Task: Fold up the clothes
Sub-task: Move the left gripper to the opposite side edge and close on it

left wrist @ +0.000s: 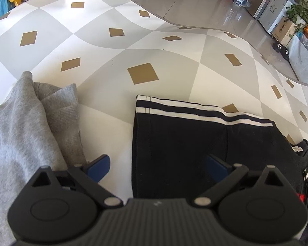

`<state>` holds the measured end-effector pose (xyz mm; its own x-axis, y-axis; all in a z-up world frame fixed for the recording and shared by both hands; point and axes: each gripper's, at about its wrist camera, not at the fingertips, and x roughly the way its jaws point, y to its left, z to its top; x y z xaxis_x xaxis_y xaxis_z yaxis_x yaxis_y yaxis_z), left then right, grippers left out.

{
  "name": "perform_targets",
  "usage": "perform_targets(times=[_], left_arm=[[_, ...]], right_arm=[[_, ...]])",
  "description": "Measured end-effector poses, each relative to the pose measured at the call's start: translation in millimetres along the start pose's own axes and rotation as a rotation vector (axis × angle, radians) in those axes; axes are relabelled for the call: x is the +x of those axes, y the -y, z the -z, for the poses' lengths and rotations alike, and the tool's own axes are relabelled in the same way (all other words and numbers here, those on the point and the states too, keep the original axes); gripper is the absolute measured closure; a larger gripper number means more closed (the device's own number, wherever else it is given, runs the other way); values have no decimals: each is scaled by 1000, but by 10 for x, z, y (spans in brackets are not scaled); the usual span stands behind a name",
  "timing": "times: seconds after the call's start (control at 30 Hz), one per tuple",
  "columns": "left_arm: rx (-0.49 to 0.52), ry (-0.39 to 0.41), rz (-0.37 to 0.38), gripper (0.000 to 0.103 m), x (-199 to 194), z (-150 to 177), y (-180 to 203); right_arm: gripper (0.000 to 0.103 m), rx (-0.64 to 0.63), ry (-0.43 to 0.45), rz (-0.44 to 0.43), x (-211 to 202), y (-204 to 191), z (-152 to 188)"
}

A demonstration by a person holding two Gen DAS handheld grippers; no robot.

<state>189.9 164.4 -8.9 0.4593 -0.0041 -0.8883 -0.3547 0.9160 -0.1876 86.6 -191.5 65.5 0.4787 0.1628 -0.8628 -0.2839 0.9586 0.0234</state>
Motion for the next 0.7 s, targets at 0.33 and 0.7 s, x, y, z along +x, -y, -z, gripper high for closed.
perform_targets(times=[0.33,0.7], left_arm=[[16,15,12,5,81,-16,48],[7,60,44,52,36,-45,66]], right_arm=[[63,-1,-6,5,22,4,-13],[63,-4,-6,14,35,7,-18]])
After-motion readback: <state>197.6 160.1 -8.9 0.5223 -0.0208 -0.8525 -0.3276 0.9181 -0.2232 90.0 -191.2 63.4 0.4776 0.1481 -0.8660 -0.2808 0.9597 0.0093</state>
